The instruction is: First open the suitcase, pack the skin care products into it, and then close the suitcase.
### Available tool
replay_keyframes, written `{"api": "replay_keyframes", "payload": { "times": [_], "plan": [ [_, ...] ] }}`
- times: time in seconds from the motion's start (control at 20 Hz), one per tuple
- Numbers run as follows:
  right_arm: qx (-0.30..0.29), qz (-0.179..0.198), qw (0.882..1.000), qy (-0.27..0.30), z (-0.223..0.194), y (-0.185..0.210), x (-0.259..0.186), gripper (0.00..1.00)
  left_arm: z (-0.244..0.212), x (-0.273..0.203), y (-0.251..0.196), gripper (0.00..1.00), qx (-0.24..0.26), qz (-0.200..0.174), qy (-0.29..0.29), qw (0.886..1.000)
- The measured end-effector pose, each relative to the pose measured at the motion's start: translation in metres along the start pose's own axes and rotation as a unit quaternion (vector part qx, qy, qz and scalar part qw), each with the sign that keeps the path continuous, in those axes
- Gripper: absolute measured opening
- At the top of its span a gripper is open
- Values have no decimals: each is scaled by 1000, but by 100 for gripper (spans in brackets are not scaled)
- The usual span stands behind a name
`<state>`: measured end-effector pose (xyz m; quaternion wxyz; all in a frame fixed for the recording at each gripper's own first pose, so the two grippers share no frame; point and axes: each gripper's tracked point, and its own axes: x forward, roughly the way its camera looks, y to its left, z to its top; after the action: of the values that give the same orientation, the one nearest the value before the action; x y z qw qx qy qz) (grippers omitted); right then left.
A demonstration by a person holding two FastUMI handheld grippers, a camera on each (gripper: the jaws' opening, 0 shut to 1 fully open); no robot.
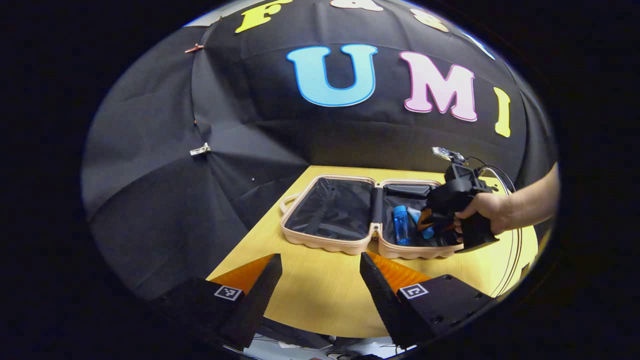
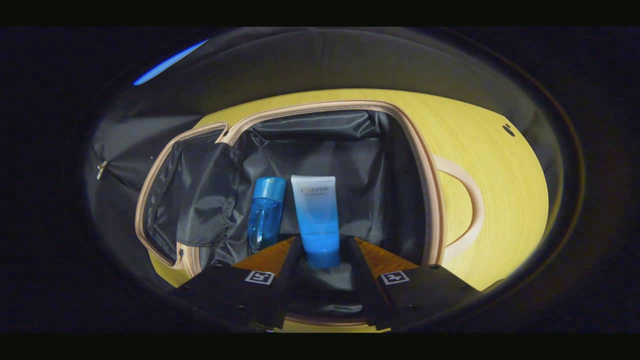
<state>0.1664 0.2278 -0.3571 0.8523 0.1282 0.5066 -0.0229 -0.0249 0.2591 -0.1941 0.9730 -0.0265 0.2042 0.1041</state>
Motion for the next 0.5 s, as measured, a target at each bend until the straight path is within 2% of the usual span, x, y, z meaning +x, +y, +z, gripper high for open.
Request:
{"api": "replay_keyframes", "payload": {
  "times": [0.05, 0.1, 0.15, 0.2, 0.25, 0.35, 0.5],
  "plan": [
    [5, 7, 1000, -6, 0, 3, -7, 69, 5, 4, 8, 98, -12, 3, -8, 1000],
    [9, 18, 1000, -18, 2, 7, -16, 69, 9, 10, 17, 98, -22, 5, -15, 1000],
    [6, 26, 999, -37, 7, 6, -28, 84, 13, 17, 26, 98, -30, 5, -21, 999],
    [2, 33, 998, -57, 12, 4, -43, 88, 19, 28, 36, 98, -37, 7, -27, 999],
    [-3, 35, 996, -77, 16, 0, -60, 98, 24, 41, 49, 98, -43, 11, -28, 999],
    [-7, 40, 992, -122, 25, -12, -91, 98, 31, 77, 75, 98, -57, 16, -23, 998],
    [-23, 33, 983, -179, 32, -40, -132, 98, 34, 136, 101, 99, -107, 12, -10, 994]
  ]
}}
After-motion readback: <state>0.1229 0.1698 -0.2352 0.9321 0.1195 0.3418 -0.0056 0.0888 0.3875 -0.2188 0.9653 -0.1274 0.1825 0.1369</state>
